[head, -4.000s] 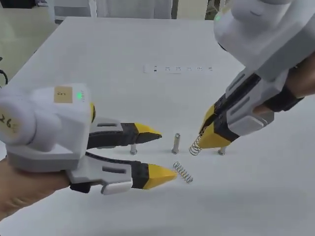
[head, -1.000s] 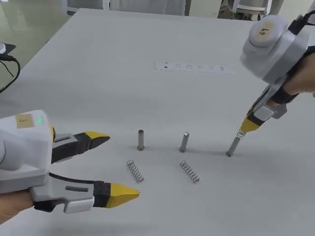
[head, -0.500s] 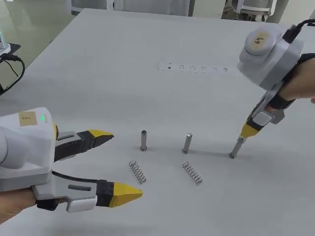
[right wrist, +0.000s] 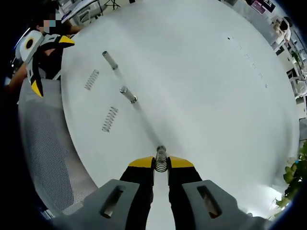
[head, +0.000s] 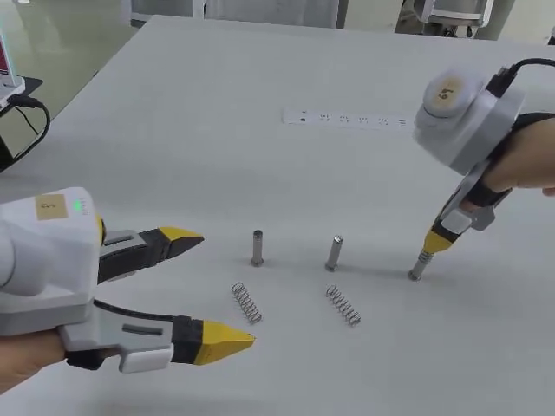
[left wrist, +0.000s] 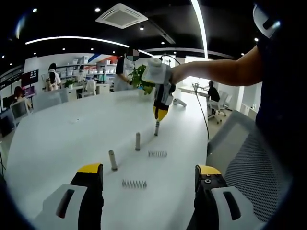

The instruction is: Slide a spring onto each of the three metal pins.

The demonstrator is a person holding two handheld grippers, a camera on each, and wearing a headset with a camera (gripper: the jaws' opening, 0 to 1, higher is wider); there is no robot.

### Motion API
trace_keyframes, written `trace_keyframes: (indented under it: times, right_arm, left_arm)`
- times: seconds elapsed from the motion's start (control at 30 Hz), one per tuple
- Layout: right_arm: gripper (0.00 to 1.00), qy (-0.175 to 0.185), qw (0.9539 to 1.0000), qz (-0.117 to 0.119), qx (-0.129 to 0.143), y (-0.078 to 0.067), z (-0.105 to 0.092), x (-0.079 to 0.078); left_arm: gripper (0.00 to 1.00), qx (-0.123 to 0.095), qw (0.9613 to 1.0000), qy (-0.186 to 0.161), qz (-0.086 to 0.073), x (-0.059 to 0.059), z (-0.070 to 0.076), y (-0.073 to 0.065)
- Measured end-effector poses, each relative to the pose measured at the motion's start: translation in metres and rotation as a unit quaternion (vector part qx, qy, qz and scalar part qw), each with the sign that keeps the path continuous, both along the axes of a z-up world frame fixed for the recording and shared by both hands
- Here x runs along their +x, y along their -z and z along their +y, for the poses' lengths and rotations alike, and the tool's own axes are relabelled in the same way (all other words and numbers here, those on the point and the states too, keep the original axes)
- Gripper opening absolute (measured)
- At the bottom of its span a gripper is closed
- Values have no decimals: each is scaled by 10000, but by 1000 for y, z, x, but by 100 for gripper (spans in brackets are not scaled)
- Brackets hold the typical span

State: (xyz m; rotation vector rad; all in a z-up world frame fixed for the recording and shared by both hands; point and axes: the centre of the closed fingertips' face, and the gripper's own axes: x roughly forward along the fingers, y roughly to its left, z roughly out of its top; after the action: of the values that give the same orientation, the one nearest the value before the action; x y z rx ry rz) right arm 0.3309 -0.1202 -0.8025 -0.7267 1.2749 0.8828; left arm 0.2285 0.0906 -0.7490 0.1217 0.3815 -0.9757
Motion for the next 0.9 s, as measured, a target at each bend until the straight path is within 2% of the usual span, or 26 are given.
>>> trace_keyframes:
  times: [0.17, 0.53, 0.77, 0.9]
  right_arm:
    - [8, 49, 10000, 43, -20, 12, 1, 0]
    - [8, 7, 9999, 23, -142, 28, -1, -1]
    - [9, -66, 10000, -9, -49, 29, -1, -3]
    - [14, -33, 10000, -61, 65, 27, 1, -2]
  left_arm:
    - [75, 2, 10000, 14, -7, 1, -1, -1]
    - [74, -13, 10000, 13, 5, 2, -2, -1]
    - [74, 2, 10000, 24, 13, 1, -2, 1]
    - [74, -1, 10000, 38, 14, 1, -3, 1]
